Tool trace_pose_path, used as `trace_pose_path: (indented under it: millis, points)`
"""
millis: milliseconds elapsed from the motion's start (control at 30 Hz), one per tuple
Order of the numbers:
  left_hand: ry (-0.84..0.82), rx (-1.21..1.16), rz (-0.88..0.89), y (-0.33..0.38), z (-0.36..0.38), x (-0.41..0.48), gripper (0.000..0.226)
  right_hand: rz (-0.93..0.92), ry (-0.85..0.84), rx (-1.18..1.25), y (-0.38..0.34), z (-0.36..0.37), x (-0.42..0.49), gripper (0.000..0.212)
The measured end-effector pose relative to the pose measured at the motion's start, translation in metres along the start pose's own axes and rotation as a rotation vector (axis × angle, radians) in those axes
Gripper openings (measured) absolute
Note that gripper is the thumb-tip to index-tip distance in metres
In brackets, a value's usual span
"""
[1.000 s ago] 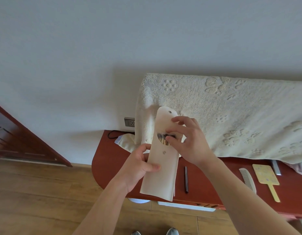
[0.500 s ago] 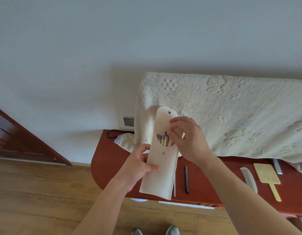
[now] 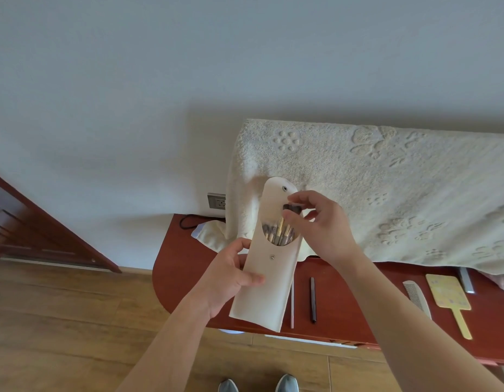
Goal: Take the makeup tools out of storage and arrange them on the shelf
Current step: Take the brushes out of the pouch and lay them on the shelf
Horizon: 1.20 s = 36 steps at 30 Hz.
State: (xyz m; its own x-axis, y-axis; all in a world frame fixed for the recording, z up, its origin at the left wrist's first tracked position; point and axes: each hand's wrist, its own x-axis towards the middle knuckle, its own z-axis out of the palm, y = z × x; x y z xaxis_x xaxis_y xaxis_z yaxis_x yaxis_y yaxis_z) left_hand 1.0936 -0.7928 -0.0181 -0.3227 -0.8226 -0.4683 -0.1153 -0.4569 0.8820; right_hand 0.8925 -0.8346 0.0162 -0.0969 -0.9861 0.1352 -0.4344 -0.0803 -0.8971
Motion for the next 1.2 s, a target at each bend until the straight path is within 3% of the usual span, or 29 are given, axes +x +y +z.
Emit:
trace_pose_path:
  millis: [367, 800, 967, 1200]
  points:
    - [-0.022, 0.023, 0.011, -0.001, -0.004, 0.004, 0.055, 0.11, -0.04, 0.137, -0.001, -0.006, 0.006, 0.009]
    - [-0.027, 0.093, 0.05, 0.001, -0.007, 0.002, 0.055, 0.079, 0.072, 0.124, -0.016, -0.022, 0.014, 0.011]
    - [0.008, 0.19, 0.043, -0.006, -0.008, -0.004, 0.051, 0.049, 0.089, 0.171, -0.027, -0.031, 0.011, 0.002]
    - [0.096, 0.175, 0.019, -0.016, -0.009, -0.01, 0.051, 0.063, 0.106, 0.24, -0.041, -0.04, 0.01, 0.008]
